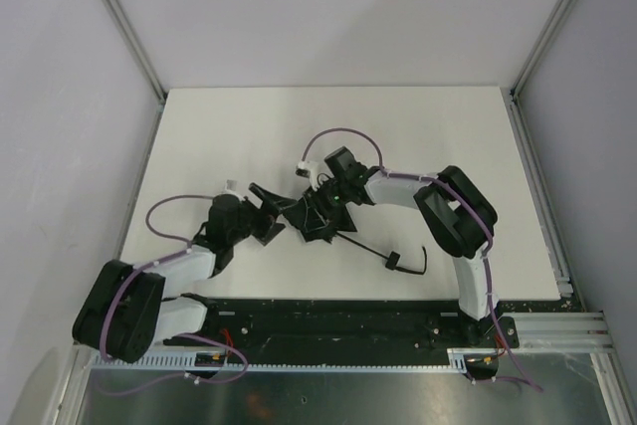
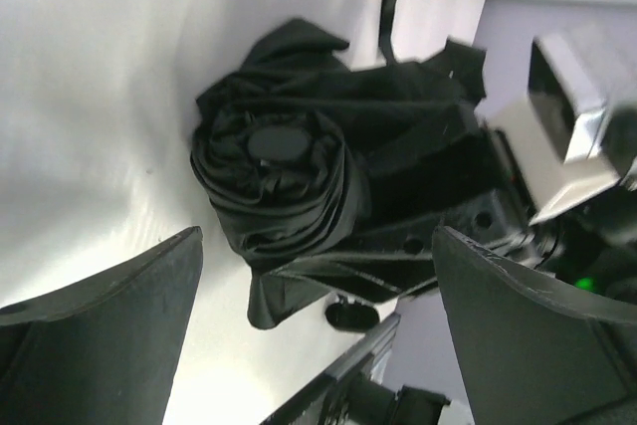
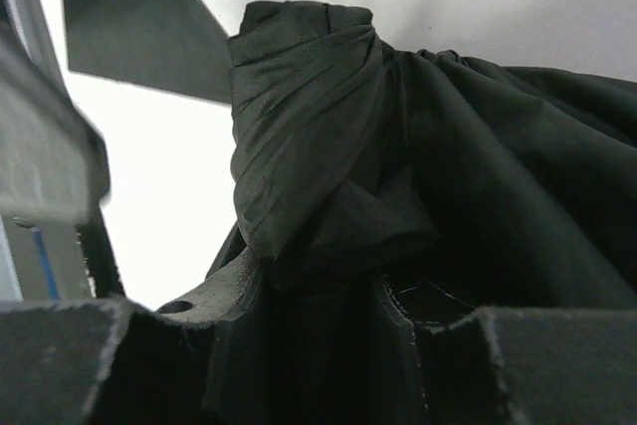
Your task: Put away the umbrella
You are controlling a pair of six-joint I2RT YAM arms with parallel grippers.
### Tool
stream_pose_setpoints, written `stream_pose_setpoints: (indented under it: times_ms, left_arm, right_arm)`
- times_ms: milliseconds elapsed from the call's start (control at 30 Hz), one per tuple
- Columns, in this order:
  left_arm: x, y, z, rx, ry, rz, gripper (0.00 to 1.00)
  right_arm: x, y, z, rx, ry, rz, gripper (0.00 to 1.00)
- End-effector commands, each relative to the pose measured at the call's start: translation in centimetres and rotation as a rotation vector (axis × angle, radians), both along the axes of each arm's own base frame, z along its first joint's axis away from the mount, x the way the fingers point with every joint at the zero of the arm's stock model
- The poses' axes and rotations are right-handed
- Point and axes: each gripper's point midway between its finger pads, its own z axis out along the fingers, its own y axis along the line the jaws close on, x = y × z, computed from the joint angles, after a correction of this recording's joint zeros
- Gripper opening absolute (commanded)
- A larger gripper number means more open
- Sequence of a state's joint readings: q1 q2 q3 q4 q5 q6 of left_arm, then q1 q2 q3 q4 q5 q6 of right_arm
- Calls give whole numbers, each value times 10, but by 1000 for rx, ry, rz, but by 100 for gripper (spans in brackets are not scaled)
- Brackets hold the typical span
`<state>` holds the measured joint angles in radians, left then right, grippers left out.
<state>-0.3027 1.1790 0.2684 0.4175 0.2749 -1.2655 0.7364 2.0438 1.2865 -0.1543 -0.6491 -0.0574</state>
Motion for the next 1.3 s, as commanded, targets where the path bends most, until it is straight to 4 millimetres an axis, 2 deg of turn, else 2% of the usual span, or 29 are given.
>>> stream_pose_setpoints:
  times_ms: [0, 100, 200, 400, 500, 633, 700, 800, 1000, 1267]
  left_arm:
    - [-1, -29, 6, -38, -34, -69, 99]
    - [-9, -35, -18, -49, 78, -39, 99]
    - [-6, -37, -34, -35, 131, 6, 99]
    - [9, -47, -47, -44, 136, 30, 100]
    - [10, -41, -56, -43, 144, 79, 95]
    - [18, -33, -52, -32, 79, 126, 91]
    - [20, -36, -53, -31, 83, 119, 91]
    - [17, -44, -68, -22, 129, 96, 88]
    - [16, -52, -88, 39, 143, 52, 73]
    - [18, -48, -86, 98, 80, 44, 34]
  right_arm:
    - [-50, -58, -71, -242, 329, -51, 0]
    - [-47, -56, -70, -221, 337, -54, 0]
    - [-46, -56, -70, -211, 341, -51, 0]
    - [-42, -59, -69, -190, 355, -51, 0]
    - [-40, -59, -68, -180, 355, -49, 0]
    - [-37, -62, -69, -174, 363, -58, 0]
    - [-35, -61, -68, -165, 361, -57, 0]
    - [-34, -58, -66, -149, 357, -51, 0]
    - [-36, -57, -68, -150, 353, -33, 0]
    - [-36, -51, -64, -151, 334, -19, 0]
